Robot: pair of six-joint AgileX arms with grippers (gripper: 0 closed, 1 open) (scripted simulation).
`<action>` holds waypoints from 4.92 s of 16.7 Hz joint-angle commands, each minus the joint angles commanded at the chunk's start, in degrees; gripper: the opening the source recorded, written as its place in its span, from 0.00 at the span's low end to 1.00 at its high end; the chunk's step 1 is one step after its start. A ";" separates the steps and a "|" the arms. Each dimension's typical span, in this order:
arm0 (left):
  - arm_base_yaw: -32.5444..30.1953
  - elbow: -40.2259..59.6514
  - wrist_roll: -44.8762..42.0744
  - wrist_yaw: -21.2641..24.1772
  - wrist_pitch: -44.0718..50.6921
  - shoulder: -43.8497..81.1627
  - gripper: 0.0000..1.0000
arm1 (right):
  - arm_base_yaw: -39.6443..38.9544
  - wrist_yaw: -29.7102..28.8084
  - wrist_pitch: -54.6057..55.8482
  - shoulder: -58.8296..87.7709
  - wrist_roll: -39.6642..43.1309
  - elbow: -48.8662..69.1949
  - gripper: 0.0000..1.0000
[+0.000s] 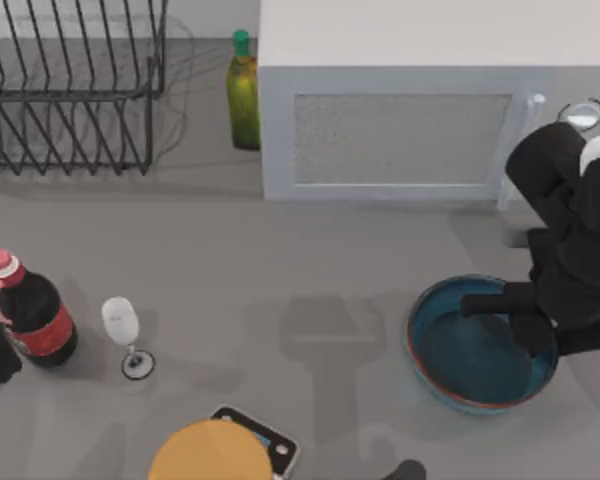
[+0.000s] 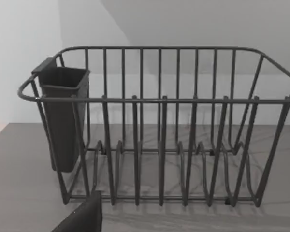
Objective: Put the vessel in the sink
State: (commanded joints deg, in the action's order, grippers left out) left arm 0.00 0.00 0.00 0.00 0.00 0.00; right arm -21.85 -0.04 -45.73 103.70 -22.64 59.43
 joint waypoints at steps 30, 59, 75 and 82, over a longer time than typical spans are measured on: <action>0.00 0.00 0.00 0.00 0.00 0.00 1.00 | 5.71 0.88 -28.12 -8.04 2.02 21.89 0.00; 0.00 0.00 0.00 0.00 0.00 0.00 1.00 | 52.01 28.78 97.65 -18.16 21.59 -25.29 0.00; 0.00 0.00 0.00 0.00 0.00 0.00 1.00 | 49.54 28.67 141.56 19.90 21.57 -30.79 0.00; 0.00 0.00 0.00 0.00 0.00 0.00 1.00 | 52.10 28.25 145.10 23.29 21.80 -31.39 0.00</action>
State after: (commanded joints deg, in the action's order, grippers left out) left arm 0.00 0.00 0.00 0.00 0.00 0.00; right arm 30.25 28.21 99.36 126.99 -0.83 28.04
